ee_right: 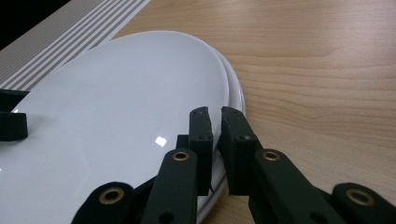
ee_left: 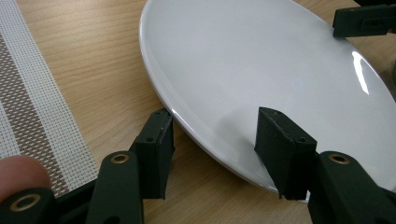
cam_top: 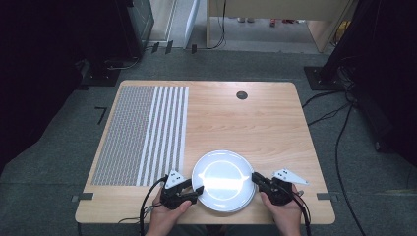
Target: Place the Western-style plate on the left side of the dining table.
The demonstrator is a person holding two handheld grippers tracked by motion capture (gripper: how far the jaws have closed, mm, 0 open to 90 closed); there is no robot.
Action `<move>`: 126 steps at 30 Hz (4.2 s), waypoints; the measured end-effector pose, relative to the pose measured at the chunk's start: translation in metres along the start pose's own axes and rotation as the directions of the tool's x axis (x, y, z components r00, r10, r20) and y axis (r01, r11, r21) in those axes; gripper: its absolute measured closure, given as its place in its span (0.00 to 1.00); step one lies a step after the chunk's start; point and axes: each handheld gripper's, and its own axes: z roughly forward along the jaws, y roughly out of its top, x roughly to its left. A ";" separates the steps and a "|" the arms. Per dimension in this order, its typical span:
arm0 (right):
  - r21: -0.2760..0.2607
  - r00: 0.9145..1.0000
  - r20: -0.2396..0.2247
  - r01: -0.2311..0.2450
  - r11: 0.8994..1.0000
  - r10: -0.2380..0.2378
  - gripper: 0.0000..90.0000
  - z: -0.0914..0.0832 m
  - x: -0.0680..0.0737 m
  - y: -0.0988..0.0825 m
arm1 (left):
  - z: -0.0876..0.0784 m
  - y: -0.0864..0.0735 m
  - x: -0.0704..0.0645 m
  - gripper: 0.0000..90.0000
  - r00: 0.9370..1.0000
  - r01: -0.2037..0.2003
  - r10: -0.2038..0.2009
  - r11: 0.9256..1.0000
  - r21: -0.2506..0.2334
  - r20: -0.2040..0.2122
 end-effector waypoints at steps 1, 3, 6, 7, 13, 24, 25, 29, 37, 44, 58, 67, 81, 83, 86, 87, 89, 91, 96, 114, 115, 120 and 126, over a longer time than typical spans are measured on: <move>0.000 1.000 -0.004 -0.001 1.000 0.001 0.94 0.000 0.000 0.000 | 0.000 0.000 0.001 0.53 1.000 0.000 0.000 1.000 -0.001 -0.001; 0.001 1.000 -0.009 -0.005 1.000 0.005 0.94 0.001 0.000 0.000 | -0.001 0.000 0.001 0.52 1.000 0.003 -0.003 1.000 -0.003 0.002; 0.003 1.000 -0.027 -0.003 1.000 0.003 0.94 0.003 0.003 -0.001 | -0.003 0.001 0.005 0.52 1.000 0.003 -0.003 1.000 -0.005 0.006; 0.003 1.000 -0.027 -0.003 1.000 0.003 0.94 0.003 0.003 -0.001 | -0.003 0.001 0.005 0.52 1.000 0.003 -0.003 1.000 -0.005 0.006; 0.014 0.996 -0.084 -0.003 1.000 0.005 0.93 0.009 0.010 -0.004 | -0.019 0.005 0.023 0.62 0.999 0.033 -0.032 0.999 -0.022 0.028; 0.023 0.989 -0.144 -0.019 1.000 0.022 0.91 0.019 0.020 -0.006 | -0.038 0.008 0.050 0.72 0.990 0.102 -0.100 0.995 -0.013 0.104; 0.022 0.989 -0.144 -0.033 0.999 0.036 0.91 0.019 0.020 -0.006 | -0.039 0.009 0.051 0.72 0.989 0.104 -0.103 0.995 -0.006 0.110; 0.019 0.985 -0.152 -0.082 0.996 0.084 0.88 0.021 0.020 -0.006 | -0.039 0.010 0.051 0.73 0.991 0.087 -0.088 0.996 0.008 0.101; 0.013 0.926 -0.216 -0.316 0.949 0.311 0.89 0.026 0.016 -0.002 | -0.037 0.007 0.058 0.72 0.989 0.112 -0.114 0.993 0.025 0.098; 0.032 0.883 -0.194 -0.431 0.902 0.428 0.94 0.027 0.019 0.000 | -0.037 0.007 0.059 0.73 0.988 0.117 -0.119 0.993 0.023 0.094; 0.057 0.784 -0.217 -0.585 0.809 0.581 0.99 0.030 0.018 0.005 | -0.039 0.008 0.061 0.75 0.984 0.139 -0.139 0.990 0.014 0.112; 0.050 0.791 -0.228 -0.573 0.818 0.568 0.99 0.027 0.019 0.024 | -0.039 0.011 0.061 0.76 0.984 0.150 -0.150 0.989 0.002 0.096; 0.041 0.796 -0.269 -0.553 0.832 0.543 0.99 0.035 0.034 0.048 | -0.060 0.025 0.070 0.77 0.976 0.199 -0.192 0.978 -0.061 0.103; 0.038 0.797 -0.277 -0.549 0.835 0.536 0.99 0.039 0.038 0.052 | -0.065 0.027 0.073 0.77 0.975 0.206 -0.199 0.976 -0.068 0.099; 0.039 0.801 -0.281 -0.541 0.840 0.529 0.99 0.044 0.044 0.057 | -0.073 0.030 0.081 0.77 0.975 0.213 -0.206 0.974 -0.078 0.086; 0.040 0.800 -0.285 -0.540 0.841 0.528 0.99 0.046 0.047 0.059 | -0.075 0.030 0.083 0.77 0.974 0.216 -0.209 0.973 -0.082 0.085; 0.039 0.802 -0.288 -0.536 0.843 0.523 0.99 0.050 0.051 0.063 | -0.077 0.031 0.085 0.77 0.974 0.218 -0.211 0.972 -0.087 0.081; 0.034 0.809 -0.292 -0.524 0.851 0.510 0.99 0.054 0.056 0.069 | -0.084 0.035 0.091 0.78 0.972 0.228 -0.221 0.968 -0.103 0.080; 0.037 0.813 -0.304 -0.510 0.859 0.496 0.99 0.063 0.065 0.081 | -0.092 0.040 0.101 0.79 0.967 0.249 -0.240 0.961 -0.118 0.090; 0.074 0.783 -0.333 -0.534 0.842 0.526 0.99 0.116 0.090 0.113 | -0.108 0.063 0.154 0.80 0.953 0.302 -0.300 0.942 -0.145 0.035; 0.076 0.783 -0.332 -0.534 0.842 0.527 0.99 0.119 0.091 0.114 | -0.108 0.064 0.158 0.80 0.951 0.307 -0.306 0.941 -0.145 0.030; 0.085 0.785 -0.324 -0.532 0.842 0.528 0.99 0.135 0.097 0.118 | -0.109 0.064 0.172 0.80 0.943 0.332 -0.333 0.933 -0.142 0.013; 0.113 0.767 -0.322 -0.551 0.827 0.555 0.99 0.157 0.104 0.122 | -0.110 0.068 0.191 0.80 0.933 0.353 -0.359 0.925 -0.141 -0.012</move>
